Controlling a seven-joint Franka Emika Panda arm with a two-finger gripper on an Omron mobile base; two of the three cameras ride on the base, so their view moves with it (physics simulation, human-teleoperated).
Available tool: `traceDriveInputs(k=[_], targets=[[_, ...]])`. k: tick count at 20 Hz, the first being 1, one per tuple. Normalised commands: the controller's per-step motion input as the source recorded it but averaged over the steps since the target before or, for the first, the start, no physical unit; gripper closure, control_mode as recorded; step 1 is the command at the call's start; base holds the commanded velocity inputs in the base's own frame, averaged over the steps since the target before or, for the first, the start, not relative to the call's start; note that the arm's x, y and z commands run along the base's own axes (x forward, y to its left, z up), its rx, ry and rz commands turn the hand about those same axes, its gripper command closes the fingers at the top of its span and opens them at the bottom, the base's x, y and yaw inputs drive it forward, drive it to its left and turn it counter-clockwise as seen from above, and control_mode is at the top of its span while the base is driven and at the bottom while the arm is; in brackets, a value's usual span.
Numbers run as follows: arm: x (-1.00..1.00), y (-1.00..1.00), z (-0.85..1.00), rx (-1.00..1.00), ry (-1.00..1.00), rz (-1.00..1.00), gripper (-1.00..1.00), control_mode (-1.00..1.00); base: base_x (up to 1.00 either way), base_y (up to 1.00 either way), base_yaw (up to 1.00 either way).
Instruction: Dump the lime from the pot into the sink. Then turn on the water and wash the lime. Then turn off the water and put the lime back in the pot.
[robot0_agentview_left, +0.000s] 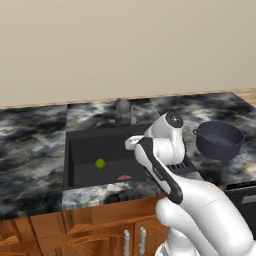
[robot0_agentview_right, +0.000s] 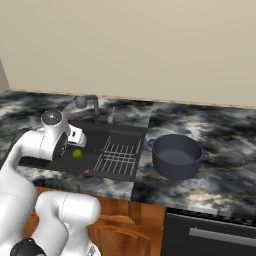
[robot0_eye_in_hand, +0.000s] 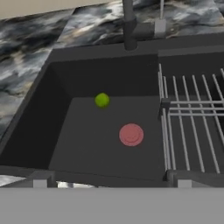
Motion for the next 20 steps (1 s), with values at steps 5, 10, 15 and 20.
traceDriveInputs(k=[5,10,15,20], targets=[[-0.02,0.68,0.01,-0.07,0.0,-0.04,-1.0,-1.0,0.0,0.0,0.0],[0.16,0.44,0.0,-0.06,0.0,-0.06,-1.0,-1.0,0.0,0.0,0.0],[0.39,0.3,0.0,-0.04,0.0,-0.08,-1.0,-1.0,0.0,0.0,0.0],[0.43,0.13,0.0,-0.01,0.03,-0.07,-1.0,-1.0,0.0,0.0,0.0]])
